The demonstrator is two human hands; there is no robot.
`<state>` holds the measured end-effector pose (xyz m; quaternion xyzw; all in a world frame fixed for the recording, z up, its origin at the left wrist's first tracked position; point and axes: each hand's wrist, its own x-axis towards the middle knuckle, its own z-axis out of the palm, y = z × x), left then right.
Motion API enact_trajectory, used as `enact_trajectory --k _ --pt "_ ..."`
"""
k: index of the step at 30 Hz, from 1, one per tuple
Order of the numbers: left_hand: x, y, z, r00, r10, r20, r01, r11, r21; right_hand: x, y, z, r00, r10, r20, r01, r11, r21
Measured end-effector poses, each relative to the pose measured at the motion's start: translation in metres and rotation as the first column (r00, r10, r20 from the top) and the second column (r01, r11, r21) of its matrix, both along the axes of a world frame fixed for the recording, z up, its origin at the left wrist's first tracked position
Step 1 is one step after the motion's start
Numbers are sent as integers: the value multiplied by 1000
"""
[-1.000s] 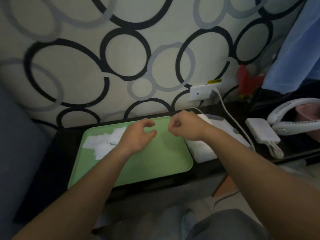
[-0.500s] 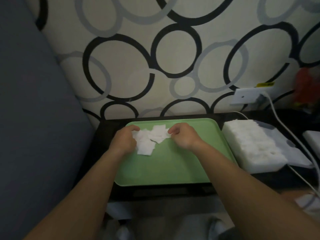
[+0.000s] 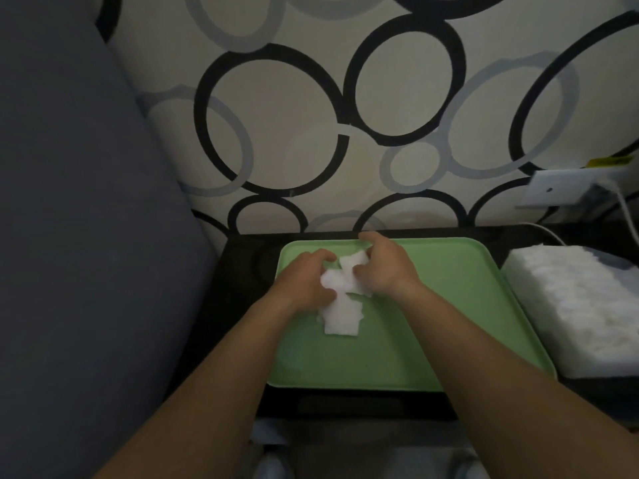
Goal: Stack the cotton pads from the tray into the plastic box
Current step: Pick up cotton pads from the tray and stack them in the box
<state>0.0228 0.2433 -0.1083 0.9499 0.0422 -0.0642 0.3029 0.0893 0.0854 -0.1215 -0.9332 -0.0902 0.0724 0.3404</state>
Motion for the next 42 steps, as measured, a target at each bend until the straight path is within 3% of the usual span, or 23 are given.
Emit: enact_trajectory --k 4,9,14,20,24,27,35,42 --pt "-8 -5 4 1000 17 7 -16 997 -80 -3 -9 8 998 6 -67 7 982 191" --pt "-16 -4 7 990 139 -23 -141 974 -177 -16 -30 24 989 11 -147 68 850 523" --pt "-21 1 6 981 194 -27 -195 951 -240 -31 -53 30 965 47 -257 130 767 628" --pt "-24 -1 16 972 229 52 -190 898 -396 -42 -71 43 928 120 -353 149 748 647" --pt "-29 -9 29 960 275 48 -195 783 -591 -48 -71 48 907 294 -302 20 687 727" --pt "-34 -22 36 965 260 18 -174 696 -696 -51 -66 53 899 333 -283 -3 653 757" --pt "-39 -39 44 980 190 -50 -158 607 -779 -53 -62 55 928 259 -269 5 713 701" --pt "-40 -44 43 987 145 -69 -144 607 -782 -51 -61 52 930 237 -280 15 739 674"
